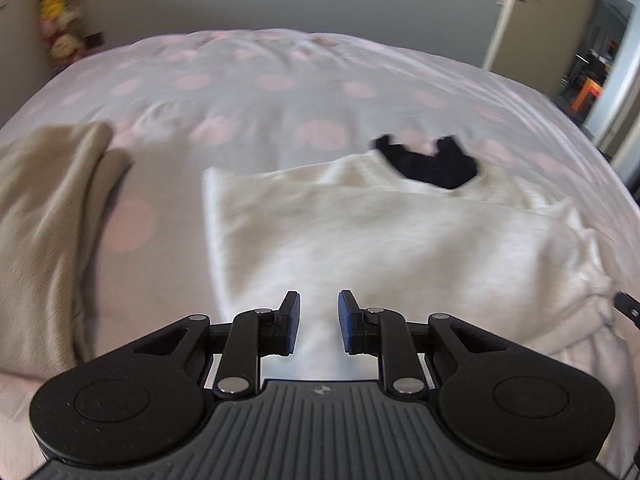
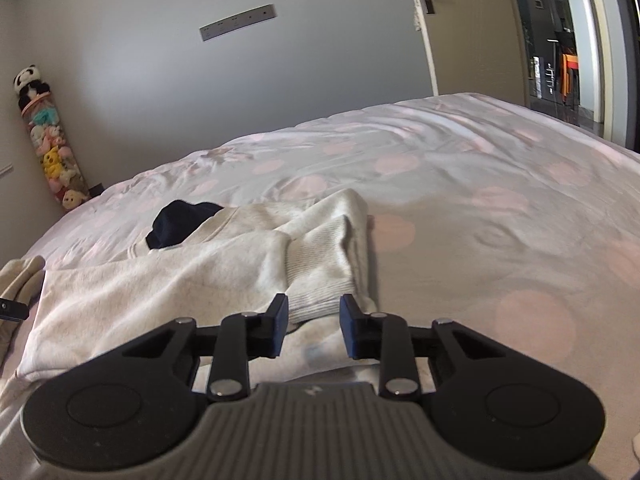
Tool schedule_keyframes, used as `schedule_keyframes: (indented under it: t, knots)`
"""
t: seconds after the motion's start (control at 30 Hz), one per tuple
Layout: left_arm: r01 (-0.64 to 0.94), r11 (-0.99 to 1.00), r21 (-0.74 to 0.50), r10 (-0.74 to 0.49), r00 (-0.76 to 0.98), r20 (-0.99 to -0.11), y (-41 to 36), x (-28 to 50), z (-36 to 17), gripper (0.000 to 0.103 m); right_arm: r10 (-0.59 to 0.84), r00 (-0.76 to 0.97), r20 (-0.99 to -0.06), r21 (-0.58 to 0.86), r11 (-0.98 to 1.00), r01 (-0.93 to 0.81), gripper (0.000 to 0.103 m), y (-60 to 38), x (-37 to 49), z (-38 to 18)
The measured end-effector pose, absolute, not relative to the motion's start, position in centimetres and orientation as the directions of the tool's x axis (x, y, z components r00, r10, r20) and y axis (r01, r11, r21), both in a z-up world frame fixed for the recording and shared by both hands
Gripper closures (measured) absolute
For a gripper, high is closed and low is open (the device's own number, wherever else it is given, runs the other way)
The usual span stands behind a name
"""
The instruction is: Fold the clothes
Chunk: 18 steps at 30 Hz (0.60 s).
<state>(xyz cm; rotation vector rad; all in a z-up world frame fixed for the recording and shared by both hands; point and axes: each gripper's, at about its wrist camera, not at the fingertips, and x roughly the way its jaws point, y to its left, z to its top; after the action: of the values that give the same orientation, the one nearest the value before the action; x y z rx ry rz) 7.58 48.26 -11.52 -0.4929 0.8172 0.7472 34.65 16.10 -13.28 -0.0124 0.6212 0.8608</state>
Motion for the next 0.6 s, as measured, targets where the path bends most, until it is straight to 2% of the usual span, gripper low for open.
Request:
schedule_keyframes:
  t: [0.1, 0.23, 0.3, 0.43, 0.6]
  knots:
    - [-0.777, 0.619, -0.113, 0.435, 0.458, -0.775, 48.9, 5.0, -12.1, 0.085, 0.689, 0.49, -0.534, 0.203, 0.668, -0.716, 0.071, 16.6, 34.4, -13.7]
    - [-0.743, 0.669, -0.021, 0.464, 0.44, -0.769, 47.4, 2.7, -12.5, 0.085, 0.676, 0.5, -0.542, 0.19, 0.678, -0.71, 0.07, 17.2, 34.4, -14.2]
    - [-0.702, 0.711, 0.044, 0.476, 0.434, -0.765, 46.0, 2.2, -12.9, 0.081, 0.668, 0.499, -0.551, 0.183, 0.681, -0.709, 0.07, 17.6, 34.5, -14.5]
    - [-0.622, 0.763, 0.176, 0.513, 0.418, -0.75, 43.6, 2.2, -14.0, 0.06, 0.662, 0.493, -0.565, 0.158, 0.673, -0.722, 0.07, 18.3, 34.0, -14.8]
    - [-0.522, 0.804, 0.285, 0.523, 0.393, -0.756, 42.2, 3.5, -16.7, 0.057, 0.658, 0.498, -0.565, 0.136, 0.669, -0.73, 0.07, 18.5, 33.5, -14.7]
